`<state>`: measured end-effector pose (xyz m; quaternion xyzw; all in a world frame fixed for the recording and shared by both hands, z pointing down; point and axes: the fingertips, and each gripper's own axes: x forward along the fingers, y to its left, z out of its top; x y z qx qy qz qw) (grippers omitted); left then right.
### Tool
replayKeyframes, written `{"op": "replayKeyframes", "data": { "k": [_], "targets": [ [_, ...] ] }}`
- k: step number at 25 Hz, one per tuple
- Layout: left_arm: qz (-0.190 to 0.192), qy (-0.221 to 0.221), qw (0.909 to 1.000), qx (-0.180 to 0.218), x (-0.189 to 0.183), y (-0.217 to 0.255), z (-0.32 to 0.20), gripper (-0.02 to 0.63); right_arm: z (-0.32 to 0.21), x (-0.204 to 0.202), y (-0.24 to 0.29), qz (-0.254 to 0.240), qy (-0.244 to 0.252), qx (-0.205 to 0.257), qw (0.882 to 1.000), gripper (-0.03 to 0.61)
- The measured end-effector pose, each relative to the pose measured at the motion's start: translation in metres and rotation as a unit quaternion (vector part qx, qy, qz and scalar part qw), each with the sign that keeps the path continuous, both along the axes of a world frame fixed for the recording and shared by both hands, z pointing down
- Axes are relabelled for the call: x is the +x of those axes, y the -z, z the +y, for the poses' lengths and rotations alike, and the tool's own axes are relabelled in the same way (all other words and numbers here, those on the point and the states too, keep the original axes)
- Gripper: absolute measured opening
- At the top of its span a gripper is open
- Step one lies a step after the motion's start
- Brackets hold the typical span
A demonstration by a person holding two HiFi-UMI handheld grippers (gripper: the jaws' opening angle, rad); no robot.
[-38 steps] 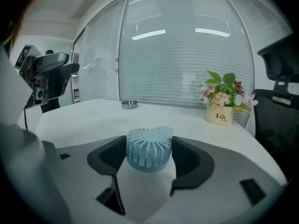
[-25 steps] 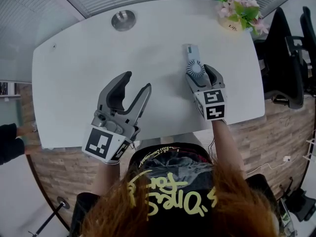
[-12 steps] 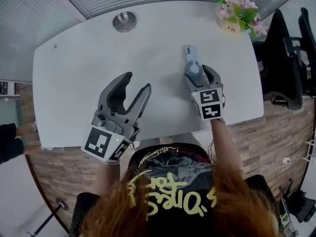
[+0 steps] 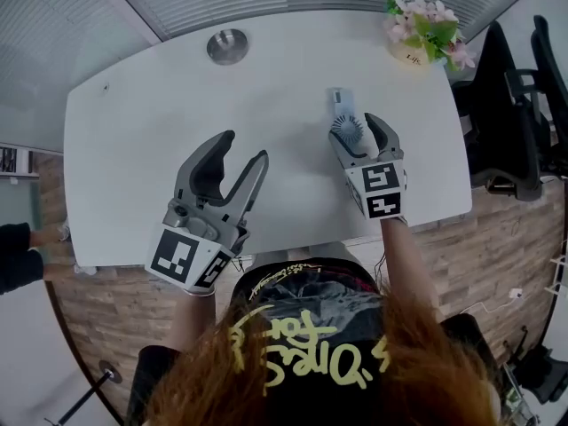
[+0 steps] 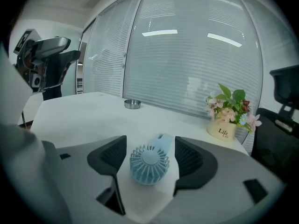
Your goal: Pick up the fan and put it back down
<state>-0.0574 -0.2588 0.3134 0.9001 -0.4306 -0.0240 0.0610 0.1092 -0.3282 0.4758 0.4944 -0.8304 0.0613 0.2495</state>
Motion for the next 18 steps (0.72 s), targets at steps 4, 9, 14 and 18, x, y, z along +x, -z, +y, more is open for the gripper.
{"op": "replayKeyframes", "data": {
  "k": [4,9,14,18],
  "targets": [
    [0.0,0.001,0.9999,0.013,0.0,0.01,0.0,0.202,0.001,-0.008,0.03,-0.019,0.012,0.026,0.999,0.307],
    [-0.002,-0.002,0.9997,0.025,0.001,0.02,-0.002,0.202,0.003,-0.015,0.071,-0.047,0.021,0.063,0.997,0.307],
    [-0.002,-0.005,0.9994,0.035,0.001,0.03,0.001,0.202,0.009,-0.023,0.113,-0.08,0.034,0.102,0.991,0.307],
    [-0.002,-0.006,0.9991,0.041,0.0,0.036,0.003,0.202,0.017,-0.029,0.14,-0.098,0.047,0.133,0.985,0.307]
  ]
}}
